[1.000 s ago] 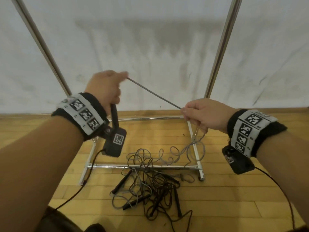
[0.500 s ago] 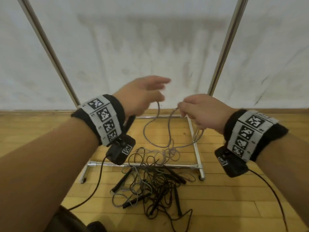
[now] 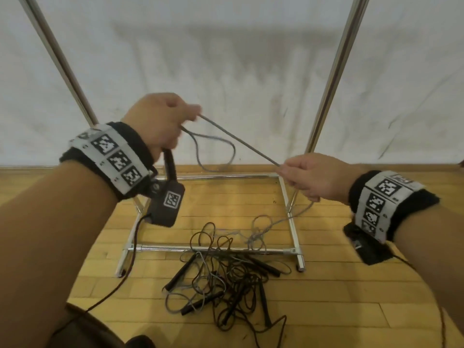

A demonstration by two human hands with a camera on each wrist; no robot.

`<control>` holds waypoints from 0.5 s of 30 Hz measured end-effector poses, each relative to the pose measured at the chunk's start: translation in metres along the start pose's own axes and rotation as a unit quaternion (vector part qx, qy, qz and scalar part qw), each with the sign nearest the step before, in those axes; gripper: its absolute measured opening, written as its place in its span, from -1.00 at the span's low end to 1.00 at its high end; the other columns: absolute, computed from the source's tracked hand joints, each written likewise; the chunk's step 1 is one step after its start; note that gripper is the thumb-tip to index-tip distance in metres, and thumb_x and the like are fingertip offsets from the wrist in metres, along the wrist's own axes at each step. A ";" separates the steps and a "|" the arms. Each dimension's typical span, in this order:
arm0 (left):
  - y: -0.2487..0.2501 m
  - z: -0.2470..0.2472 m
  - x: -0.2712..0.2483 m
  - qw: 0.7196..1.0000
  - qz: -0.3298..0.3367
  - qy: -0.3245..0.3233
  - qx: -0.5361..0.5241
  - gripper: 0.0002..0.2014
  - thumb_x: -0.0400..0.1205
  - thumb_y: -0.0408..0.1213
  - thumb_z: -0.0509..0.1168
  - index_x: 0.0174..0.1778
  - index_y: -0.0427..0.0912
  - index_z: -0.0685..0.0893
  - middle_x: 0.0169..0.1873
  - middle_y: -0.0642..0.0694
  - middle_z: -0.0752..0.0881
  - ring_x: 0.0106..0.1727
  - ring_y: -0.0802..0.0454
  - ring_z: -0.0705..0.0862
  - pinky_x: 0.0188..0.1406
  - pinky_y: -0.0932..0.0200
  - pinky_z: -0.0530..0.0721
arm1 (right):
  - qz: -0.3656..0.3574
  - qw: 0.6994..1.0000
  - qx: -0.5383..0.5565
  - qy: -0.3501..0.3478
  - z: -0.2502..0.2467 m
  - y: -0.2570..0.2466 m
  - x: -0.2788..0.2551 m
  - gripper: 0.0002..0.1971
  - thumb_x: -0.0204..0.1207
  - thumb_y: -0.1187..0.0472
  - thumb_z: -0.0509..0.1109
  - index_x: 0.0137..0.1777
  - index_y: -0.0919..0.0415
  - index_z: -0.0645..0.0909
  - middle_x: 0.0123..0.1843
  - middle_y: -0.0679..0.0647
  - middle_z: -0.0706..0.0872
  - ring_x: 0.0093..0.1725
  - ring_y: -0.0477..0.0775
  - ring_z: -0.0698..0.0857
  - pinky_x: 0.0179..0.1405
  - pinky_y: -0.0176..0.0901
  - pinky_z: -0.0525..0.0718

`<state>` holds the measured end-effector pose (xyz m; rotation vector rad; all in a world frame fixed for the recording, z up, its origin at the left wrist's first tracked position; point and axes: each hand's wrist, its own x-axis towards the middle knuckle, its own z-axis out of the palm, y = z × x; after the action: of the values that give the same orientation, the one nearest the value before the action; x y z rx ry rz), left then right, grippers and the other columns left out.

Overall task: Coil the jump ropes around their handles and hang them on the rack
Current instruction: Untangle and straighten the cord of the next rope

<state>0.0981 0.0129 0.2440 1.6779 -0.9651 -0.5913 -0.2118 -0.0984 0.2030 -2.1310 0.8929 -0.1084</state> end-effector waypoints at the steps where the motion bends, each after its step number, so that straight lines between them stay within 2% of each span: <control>1: -0.004 -0.016 0.007 0.998 -0.028 0.058 0.017 -0.75 0.47 0.11 0.53 -0.29 0.03 0.74 -0.53 0.12 0.57 -0.58 0.13 0.49 -0.60 0.21 0.46 | 0.022 0.997 -0.067 -0.014 -0.005 0.016 -0.001 -0.52 0.76 -0.21 0.16 -0.19 0.15 0.57 -0.47 0.00 0.55 -0.53 -0.03 0.51 -0.30 -0.08 0.60; 3: -0.017 -0.045 0.015 0.983 -0.081 0.096 0.135 -0.80 0.61 -0.11 0.48 0.05 -0.11 0.71 -0.25 -0.05 0.72 -0.32 -0.08 0.70 -0.38 0.01 0.70 | 0.079 0.984 -0.152 -0.041 -0.012 0.046 -0.006 -0.47 0.76 -0.28 0.04 -0.14 0.12 0.58 -0.51 -0.01 0.64 -0.52 -0.06 0.59 -0.12 -0.02 0.64; 4: -0.028 -0.055 0.018 0.969 -0.086 0.093 0.214 -0.78 0.66 -0.23 0.46 0.18 -0.17 0.68 -0.09 -0.15 0.77 -0.18 -0.20 0.76 -0.27 -0.10 0.76 | 0.104 0.977 -0.184 -0.042 -0.013 0.058 -0.008 -0.47 0.75 -0.30 0.01 -0.14 0.09 0.58 -0.53 -0.02 0.66 -0.52 -0.07 0.61 -0.08 0.02 0.67; 5: -0.036 -0.055 0.015 0.952 -0.088 0.095 0.277 -0.78 0.69 -0.23 0.45 0.21 -0.19 0.70 -0.01 -0.18 0.80 -0.14 -0.21 0.77 -0.29 -0.08 0.77 | 0.120 0.969 -0.214 -0.034 -0.014 0.065 -0.009 -0.47 0.74 -0.31 0.01 -0.16 0.05 0.58 -0.53 -0.04 0.66 -0.53 -0.07 0.62 -0.11 0.02 0.70; 6: -0.042 -0.051 0.010 0.944 -0.094 0.087 0.303 -0.82 0.72 -0.13 0.44 0.16 -0.13 0.77 -0.04 -0.15 0.82 -0.25 -0.13 0.75 -0.43 0.02 0.72 | 0.126 0.963 -0.238 -0.020 -0.014 0.067 -0.007 -0.48 0.73 -0.31 0.02 -0.18 0.03 0.59 -0.51 -0.07 0.65 -0.52 -0.06 0.63 -0.19 0.00 0.69; 8: -0.047 -0.033 -0.002 0.956 -0.092 0.070 0.268 -0.83 0.73 0.02 0.42 0.07 0.04 0.85 -0.23 -0.01 0.81 -0.50 0.05 0.62 -0.63 0.22 0.54 | 0.106 0.963 -0.248 0.017 -0.012 0.057 0.000 -0.50 0.73 -0.27 0.08 -0.23 0.01 0.64 -0.43 -0.07 0.67 -0.48 -0.08 0.65 -0.35 -0.11 0.62; 9: -0.046 -0.023 -0.005 0.962 -0.077 0.051 0.256 -0.83 0.73 0.01 0.43 0.14 0.11 0.86 -0.26 0.08 0.79 -0.58 0.13 0.58 -0.66 0.26 0.50 | 0.083 0.969 -0.232 0.031 -0.011 0.046 0.004 -0.51 0.73 -0.24 0.12 -0.25 0.01 0.66 -0.42 -0.07 0.67 -0.48 -0.11 0.63 -0.38 -0.15 0.57; 10: -0.044 -0.011 -0.008 0.968 -0.055 0.016 0.245 -0.80 0.73 -0.01 0.43 0.25 0.19 0.84 -0.16 0.14 0.80 -0.64 0.21 0.56 -0.67 0.28 0.49 | 0.058 0.977 -0.203 0.036 -0.008 0.033 0.009 -0.53 0.73 -0.20 0.15 -0.28 0.02 0.68 -0.43 -0.06 0.66 -0.51 -0.12 0.59 -0.41 -0.18 0.53; 11: -0.040 -0.001 -0.010 0.973 -0.027 -0.021 0.226 -0.73 0.73 -0.04 0.44 0.34 0.27 0.79 0.04 0.18 0.82 -0.67 0.24 0.56 -0.66 0.28 0.50 | 0.043 0.987 -0.149 0.032 -0.005 0.018 0.012 -0.55 0.73 -0.13 0.19 -0.29 0.06 0.68 -0.46 -0.07 0.62 -0.54 -0.09 0.54 -0.46 -0.19 0.49; 12: -0.031 0.009 -0.015 0.979 -0.005 -0.060 0.197 -0.68 0.72 -0.06 0.44 0.38 0.34 0.75 0.24 0.21 0.79 -0.67 0.25 0.55 -0.64 0.29 0.50 | 0.039 0.996 -0.075 0.018 0.000 0.004 0.013 -0.59 0.72 -0.04 0.23 -0.29 0.11 0.68 -0.49 -0.07 0.55 -0.57 -0.04 0.47 -0.54 -0.19 0.43; 13: -0.022 0.022 -0.022 0.981 0.008 -0.103 0.166 -0.65 0.69 -0.06 0.45 0.38 0.40 0.74 0.35 0.25 0.76 -0.66 0.25 0.53 -0.61 0.29 0.49 | 0.041 0.999 -0.002 -0.003 0.005 -0.010 0.012 -0.64 0.72 0.05 0.25 -0.27 0.16 0.67 -0.50 -0.05 0.48 -0.58 -0.02 0.39 -0.60 -0.19 0.35; 15: -0.011 0.044 -0.037 0.969 0.021 -0.224 0.102 -0.64 0.60 0.00 0.44 0.31 0.42 0.76 0.35 0.27 0.78 -0.62 0.19 0.47 -0.62 0.23 0.45 | 0.033 0.995 0.092 -0.030 0.015 -0.033 0.009 -0.72 0.70 0.19 0.23 -0.21 0.22 0.65 -0.50 -0.03 0.41 -0.56 -0.03 0.30 -0.60 -0.20 0.22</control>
<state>0.0467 0.0213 0.2172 1.7328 -1.4211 -0.8921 -0.1812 -0.0803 0.2146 -1.9227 0.8824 -0.0897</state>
